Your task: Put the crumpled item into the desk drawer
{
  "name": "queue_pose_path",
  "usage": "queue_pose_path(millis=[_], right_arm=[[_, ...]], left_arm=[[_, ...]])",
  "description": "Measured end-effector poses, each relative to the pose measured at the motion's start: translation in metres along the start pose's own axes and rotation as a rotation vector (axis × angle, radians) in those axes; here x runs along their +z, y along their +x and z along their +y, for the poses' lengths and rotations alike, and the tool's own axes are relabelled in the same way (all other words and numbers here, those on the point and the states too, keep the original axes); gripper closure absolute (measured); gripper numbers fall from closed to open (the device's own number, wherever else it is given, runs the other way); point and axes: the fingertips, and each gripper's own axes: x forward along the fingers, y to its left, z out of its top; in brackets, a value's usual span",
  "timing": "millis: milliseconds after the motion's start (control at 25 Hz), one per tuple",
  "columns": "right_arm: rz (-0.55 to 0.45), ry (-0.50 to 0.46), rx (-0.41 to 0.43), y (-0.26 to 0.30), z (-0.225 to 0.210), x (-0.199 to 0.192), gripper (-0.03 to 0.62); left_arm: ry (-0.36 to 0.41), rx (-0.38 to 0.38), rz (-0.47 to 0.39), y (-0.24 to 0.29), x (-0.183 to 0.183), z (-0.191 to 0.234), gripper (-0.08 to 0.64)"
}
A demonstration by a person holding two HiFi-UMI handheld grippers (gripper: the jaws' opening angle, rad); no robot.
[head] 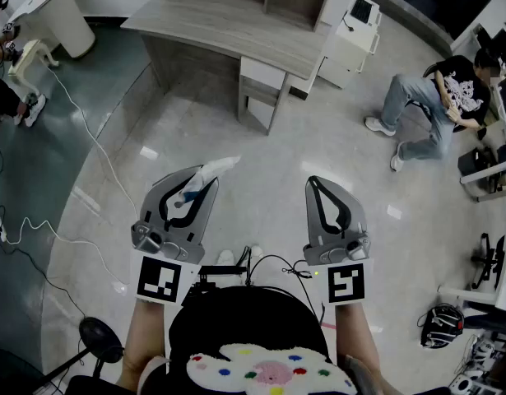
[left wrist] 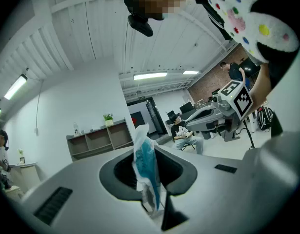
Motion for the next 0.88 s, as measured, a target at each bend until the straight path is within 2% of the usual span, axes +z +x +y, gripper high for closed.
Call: queue_pose_path(millis=[400, 880], right_arm=[[0.013, 0.006, 0.008, -0.001, -0.003, -0.006, 0.583], [-0.015, 0.038, 0.062, -0.012, -0.019, -0.013, 0.583]], left_arm=[[-0.002, 0.003, 0.012, 0.002, -0.002, -0.005, 0.497], [-0.005, 0.047, 0.027, 0.015, 0.01, -0.024, 0.497]])
